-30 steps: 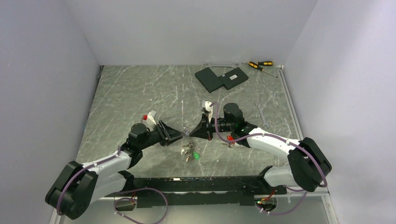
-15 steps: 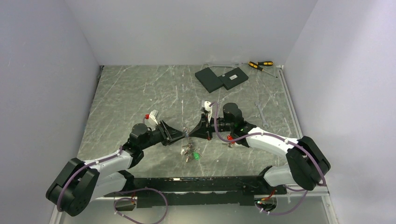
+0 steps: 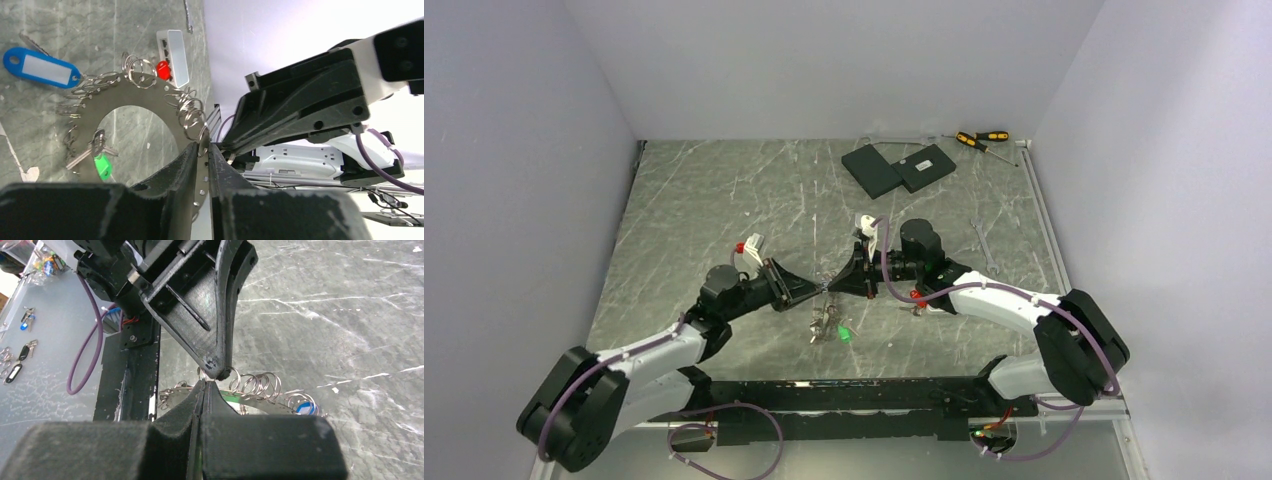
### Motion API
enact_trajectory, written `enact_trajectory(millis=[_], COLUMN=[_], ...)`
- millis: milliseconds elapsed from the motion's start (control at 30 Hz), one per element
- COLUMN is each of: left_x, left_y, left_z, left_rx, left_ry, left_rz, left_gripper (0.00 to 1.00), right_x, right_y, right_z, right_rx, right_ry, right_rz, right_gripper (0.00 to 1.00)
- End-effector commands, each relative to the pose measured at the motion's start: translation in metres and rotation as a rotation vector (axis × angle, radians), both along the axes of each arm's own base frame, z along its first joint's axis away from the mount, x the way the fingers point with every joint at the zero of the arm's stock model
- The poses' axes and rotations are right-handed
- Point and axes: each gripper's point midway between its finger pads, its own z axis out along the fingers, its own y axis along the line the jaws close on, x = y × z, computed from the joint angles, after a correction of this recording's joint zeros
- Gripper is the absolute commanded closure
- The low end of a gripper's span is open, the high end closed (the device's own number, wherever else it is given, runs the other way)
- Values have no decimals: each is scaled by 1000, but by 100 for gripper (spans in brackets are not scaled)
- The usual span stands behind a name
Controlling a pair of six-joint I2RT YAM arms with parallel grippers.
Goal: Put the keys on the keyring
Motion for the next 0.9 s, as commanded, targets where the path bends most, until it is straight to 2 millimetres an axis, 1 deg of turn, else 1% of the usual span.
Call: enact_trajectory(millis=[0, 67, 133, 367, 533, 567, 600, 667, 700, 733, 767, 800, 833, 867], left_x=[5, 5, 4, 3, 6, 6, 6, 5, 4, 4, 6, 8, 9, 8], left_y=[1, 6, 8, -2, -3, -1, 1, 7, 11, 18, 28, 39, 49, 58], left_z=[35, 38, 38, 33, 26, 24, 22, 23, 23, 23, 19, 18, 17, 17], left_rx=[7, 62, 91, 113, 188, 210, 231, 265, 290, 331, 393, 449, 500, 536], left_ry=[-92, -122, -139, -192, -221, -223, -222, -238, -242, -245, -230, -228, -227, -229], left_rz=[22, 36, 38, -44, -71, -69, -64, -51, -43, -19, 19, 58, 93, 117], left_gripper=[82, 89, 100, 100, 100, 97, 91, 71, 60, 53, 47, 43, 39, 36], right_x=[6, 5, 5, 3, 0, -1, -2, -4, -7, -14, -17, -21, -23, -23], right_y=[8, 8, 8, 9, 8, 9, 10, 14, 19, 25, 29, 33, 36, 37], right_z=[35, 36, 36, 37, 35, 33, 29, 16, 8, 0, -9, -16, -22, -26], right_rx=[87, 87, 89, 97, 87, 78, 59, -8, -49, -88, -129, -160, -179, -182], right_ry=[-93, -94, -92, -88, -75, -68, -64, -67, -64, -55, -31, -11, 1, 3], right_rz=[32, 33, 35, 43, 57, 64, 70, 65, 74, 102, 116, 124, 121, 107], right_gripper=[100, 100, 100, 100, 100, 100, 100, 100, 97, 84, 71, 59, 51, 34])
